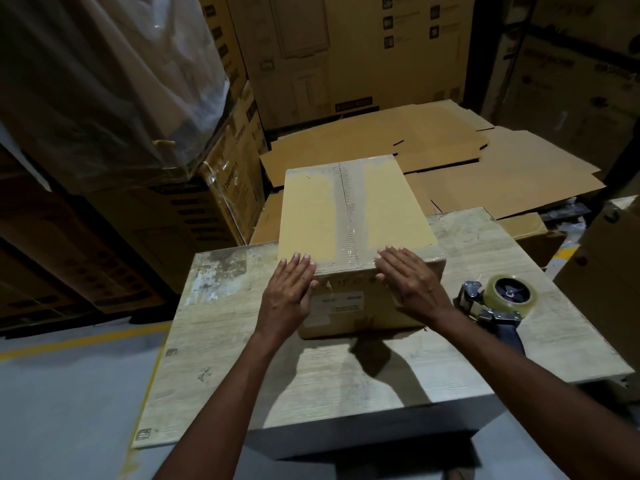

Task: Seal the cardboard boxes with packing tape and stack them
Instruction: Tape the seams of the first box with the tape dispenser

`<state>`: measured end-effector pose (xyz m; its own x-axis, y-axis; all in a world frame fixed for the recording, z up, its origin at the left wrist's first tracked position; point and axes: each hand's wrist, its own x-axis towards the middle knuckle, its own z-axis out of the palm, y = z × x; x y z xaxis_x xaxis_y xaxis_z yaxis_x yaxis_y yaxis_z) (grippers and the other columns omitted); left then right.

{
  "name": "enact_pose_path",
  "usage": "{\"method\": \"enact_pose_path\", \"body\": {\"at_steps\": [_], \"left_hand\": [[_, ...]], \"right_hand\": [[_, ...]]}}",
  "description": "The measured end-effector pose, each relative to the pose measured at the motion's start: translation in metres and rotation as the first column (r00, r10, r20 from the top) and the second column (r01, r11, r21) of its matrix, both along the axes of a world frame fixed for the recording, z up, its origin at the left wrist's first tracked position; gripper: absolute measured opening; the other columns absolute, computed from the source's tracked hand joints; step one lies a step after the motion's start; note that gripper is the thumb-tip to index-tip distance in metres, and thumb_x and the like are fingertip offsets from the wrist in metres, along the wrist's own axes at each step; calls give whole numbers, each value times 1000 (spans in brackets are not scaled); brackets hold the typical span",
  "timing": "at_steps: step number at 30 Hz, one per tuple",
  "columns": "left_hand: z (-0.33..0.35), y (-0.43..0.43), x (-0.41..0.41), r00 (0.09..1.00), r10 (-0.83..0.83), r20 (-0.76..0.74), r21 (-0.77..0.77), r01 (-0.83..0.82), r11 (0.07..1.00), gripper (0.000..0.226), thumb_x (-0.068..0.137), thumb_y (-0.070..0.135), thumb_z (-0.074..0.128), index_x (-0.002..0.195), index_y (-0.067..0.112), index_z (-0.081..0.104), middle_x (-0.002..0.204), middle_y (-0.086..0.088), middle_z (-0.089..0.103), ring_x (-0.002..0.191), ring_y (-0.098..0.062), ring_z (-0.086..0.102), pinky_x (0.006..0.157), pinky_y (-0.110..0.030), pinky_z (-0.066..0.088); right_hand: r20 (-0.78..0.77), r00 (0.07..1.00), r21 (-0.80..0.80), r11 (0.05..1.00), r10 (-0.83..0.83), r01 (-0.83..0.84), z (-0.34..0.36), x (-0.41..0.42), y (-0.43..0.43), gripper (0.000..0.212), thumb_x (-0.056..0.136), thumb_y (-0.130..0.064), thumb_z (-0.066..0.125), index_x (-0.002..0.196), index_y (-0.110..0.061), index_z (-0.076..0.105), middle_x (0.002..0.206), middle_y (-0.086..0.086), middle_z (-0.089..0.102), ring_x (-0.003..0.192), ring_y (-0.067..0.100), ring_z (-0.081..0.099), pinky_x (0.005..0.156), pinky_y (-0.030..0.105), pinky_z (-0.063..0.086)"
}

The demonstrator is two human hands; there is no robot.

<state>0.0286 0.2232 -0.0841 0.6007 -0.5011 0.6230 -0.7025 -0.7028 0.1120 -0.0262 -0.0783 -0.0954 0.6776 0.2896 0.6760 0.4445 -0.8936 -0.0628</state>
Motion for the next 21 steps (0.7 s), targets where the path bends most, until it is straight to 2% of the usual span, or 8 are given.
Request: {"method": "enact_pose_path", "body": {"at_steps": [4, 9, 12, 15, 18, 21], "left_hand": [[6, -17, 2, 1000, 10, -13, -15, -10, 1000, 42, 104, 34, 51, 135, 9, 65, 144, -10, 59, 141, -24, 49, 120, -46, 35], [2, -17, 6, 1000, -24, 8, -25, 24, 999, 40, 101, 30, 52, 132, 10, 68, 140, -11, 63, 136, -26, 55, 114, -48, 44], [2, -12, 7, 999, -39, 12, -24, 39, 999, 39, 103, 33, 55, 134, 12, 67, 142, -8, 61, 139, -23, 52, 115, -46, 42], [1, -7, 1, 999, -23, 26, -31, 23, 999, 38, 100, 26, 62, 135, 11, 66, 143, -10, 60, 140, -25, 51, 115, -49, 41], [-3, 5, -13, 997, 80, -1, -167, -79, 983, 42, 97, 21, 62, 136, 6, 64, 142, -12, 61, 140, -25, 51, 115, -49, 42], [-6, 17, -21, 981, 182, -65, -357, -193, 914, 42, 97, 16, 62, 136, 4, 63, 142, -13, 61, 139, -24, 51, 116, -45, 42]], "right_hand": [[-23, 998, -2, 998, 59, -59, 10, 15, 46, 43, 106, -24, 43, 137, -3, 63, 142, 20, 61, 134, 33, 58, 117, 49, 41], [3, 999, 2, 999, 38, -38, 5, 27, 67, 33, 103, -19, 54, 130, -5, 68, 134, 17, 67, 125, 32, 64, 109, 47, 49], [-5, 998, -22, 998, 66, -66, 4, 26, 60, 35, 106, -23, 53, 135, -6, 66, 139, 15, 65, 129, 29, 62, 112, 45, 46], [-48, 996, -20, 997, 72, -73, 5, 23, 55, 38, 105, -22, 56, 140, -8, 62, 145, 13, 61, 135, 27, 57, 115, 46, 44], [-87, 995, 18, 999, 38, -37, 9, 20, 60, 41, 103, -28, 57, 139, -10, 62, 145, 12, 61, 135, 26, 56, 117, 44, 40], [-97, 995, 76, 997, -17, 25, 13, 24, 76, 43, 105, -39, 50, 133, -12, 66, 140, 11, 64, 133, 25, 58, 117, 42, 38]]}}
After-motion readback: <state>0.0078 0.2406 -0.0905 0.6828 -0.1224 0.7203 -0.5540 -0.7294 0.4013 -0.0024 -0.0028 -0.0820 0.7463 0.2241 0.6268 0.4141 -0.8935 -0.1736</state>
